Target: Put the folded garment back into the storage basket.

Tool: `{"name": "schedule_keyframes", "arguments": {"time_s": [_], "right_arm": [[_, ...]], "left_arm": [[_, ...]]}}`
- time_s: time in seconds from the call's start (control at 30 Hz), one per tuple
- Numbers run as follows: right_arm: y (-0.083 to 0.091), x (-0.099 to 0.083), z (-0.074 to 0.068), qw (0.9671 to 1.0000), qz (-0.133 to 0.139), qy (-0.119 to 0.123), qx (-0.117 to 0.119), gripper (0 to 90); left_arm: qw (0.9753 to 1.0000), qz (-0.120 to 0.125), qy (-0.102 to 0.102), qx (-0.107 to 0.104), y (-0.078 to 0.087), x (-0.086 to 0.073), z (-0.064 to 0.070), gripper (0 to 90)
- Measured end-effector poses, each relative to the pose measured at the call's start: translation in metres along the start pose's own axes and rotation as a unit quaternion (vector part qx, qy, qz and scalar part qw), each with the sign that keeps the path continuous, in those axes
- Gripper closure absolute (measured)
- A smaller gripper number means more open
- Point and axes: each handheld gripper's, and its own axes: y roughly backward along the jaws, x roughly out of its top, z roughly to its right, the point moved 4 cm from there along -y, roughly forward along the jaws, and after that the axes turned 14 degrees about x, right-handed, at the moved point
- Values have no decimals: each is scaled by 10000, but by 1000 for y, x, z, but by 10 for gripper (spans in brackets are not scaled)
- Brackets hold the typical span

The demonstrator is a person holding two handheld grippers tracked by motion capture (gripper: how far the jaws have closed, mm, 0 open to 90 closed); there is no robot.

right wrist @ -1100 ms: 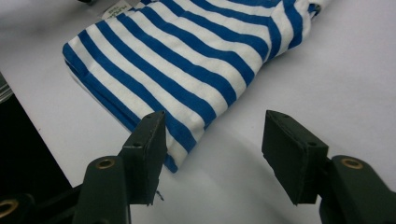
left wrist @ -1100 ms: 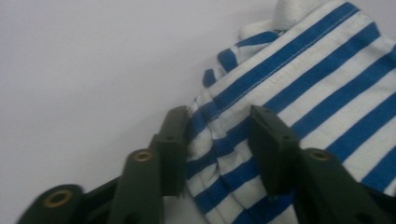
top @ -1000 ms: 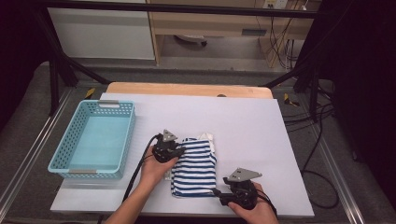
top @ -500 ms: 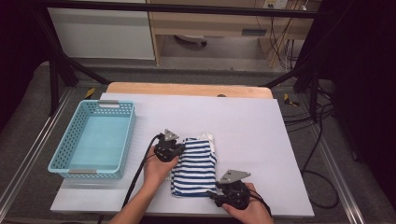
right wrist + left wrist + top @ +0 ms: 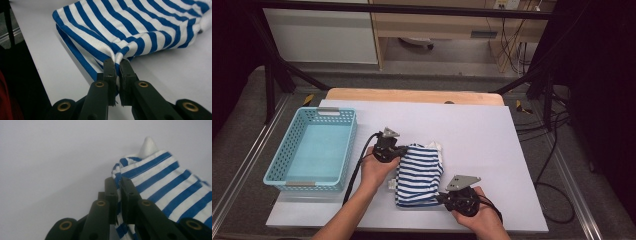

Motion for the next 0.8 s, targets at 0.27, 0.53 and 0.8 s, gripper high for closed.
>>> {"name": "schedule_keyframes", "arguments": {"time_s": [0.27, 0.53, 0.8], "right_arm": [[9, 19, 4, 9997, 244, 64, 39, 866], [12, 39, 12, 9994, 306, 141, 89, 866], [7, 57, 21, 9992, 282, 158, 216, 866]], "left_arm": [[9996, 126, -248, 3, 13, 35, -3, 847], [9990, 212, -395, 44, 18, 62, -9, 847], [9986, 362, -395, 40, 23, 80, -15, 847]]}}
